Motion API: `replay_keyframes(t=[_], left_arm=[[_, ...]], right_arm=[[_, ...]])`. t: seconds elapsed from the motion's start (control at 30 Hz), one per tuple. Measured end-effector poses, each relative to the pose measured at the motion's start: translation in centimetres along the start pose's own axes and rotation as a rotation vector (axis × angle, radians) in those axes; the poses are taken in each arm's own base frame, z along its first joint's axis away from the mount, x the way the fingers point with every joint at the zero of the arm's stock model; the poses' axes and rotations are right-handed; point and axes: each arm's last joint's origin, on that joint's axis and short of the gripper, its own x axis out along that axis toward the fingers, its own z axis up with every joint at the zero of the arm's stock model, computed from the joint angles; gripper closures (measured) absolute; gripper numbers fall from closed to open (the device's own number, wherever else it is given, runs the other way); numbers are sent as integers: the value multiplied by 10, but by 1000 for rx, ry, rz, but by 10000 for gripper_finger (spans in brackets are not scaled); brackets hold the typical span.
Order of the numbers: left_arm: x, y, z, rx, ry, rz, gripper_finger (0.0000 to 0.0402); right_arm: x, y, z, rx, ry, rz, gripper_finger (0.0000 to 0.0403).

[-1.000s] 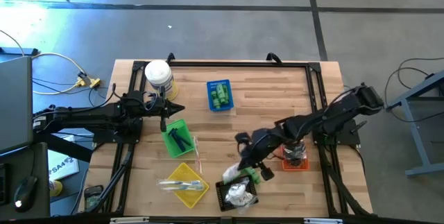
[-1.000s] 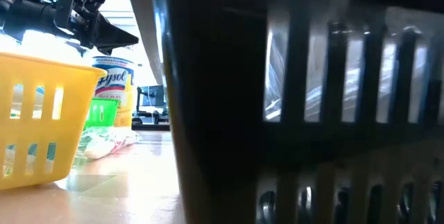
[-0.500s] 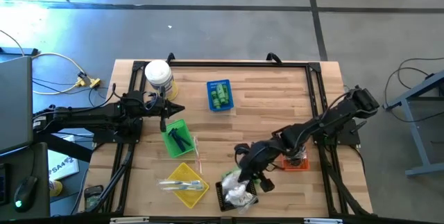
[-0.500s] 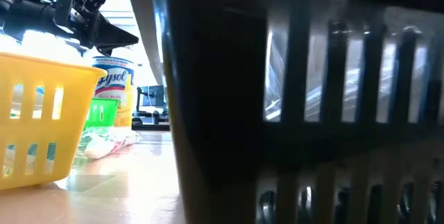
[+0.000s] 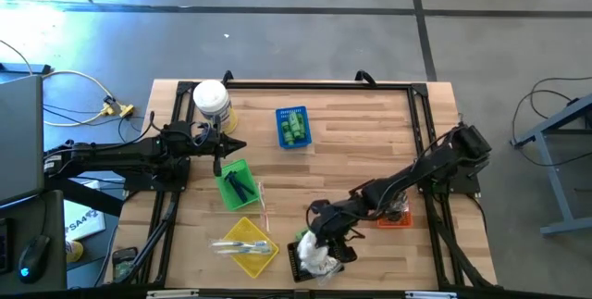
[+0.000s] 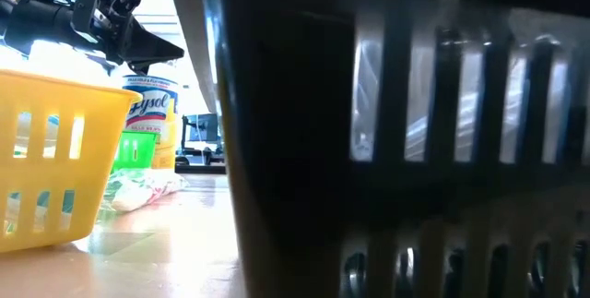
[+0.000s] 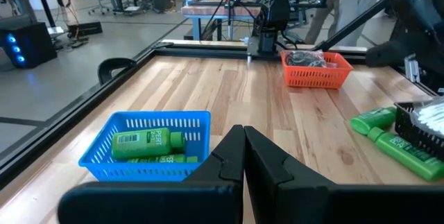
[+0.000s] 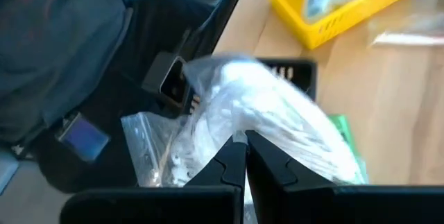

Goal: Pick & Place Travel size toiletries
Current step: Put the cotton pack into the black bin

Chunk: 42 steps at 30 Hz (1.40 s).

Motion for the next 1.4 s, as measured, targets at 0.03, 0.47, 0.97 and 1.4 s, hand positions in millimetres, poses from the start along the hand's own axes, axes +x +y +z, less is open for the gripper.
replay_keyframes(t=[0.03, 0.47, 0.97, 1.4], left_arm=[[0, 0, 0, 0, 0, 0, 402], [0, 0, 0, -1, 0, 0, 402], [0, 0, 0, 1, 3, 0, 402], [0, 0, -1, 3, 8, 0, 402]], right_arm=[[2, 0, -1, 2, 10, 12, 400], [4, -4, -2, 28, 37, 79, 398], [-3, 2, 0, 65, 57, 197, 282], [-36, 12, -4, 123, 169, 284, 197]])
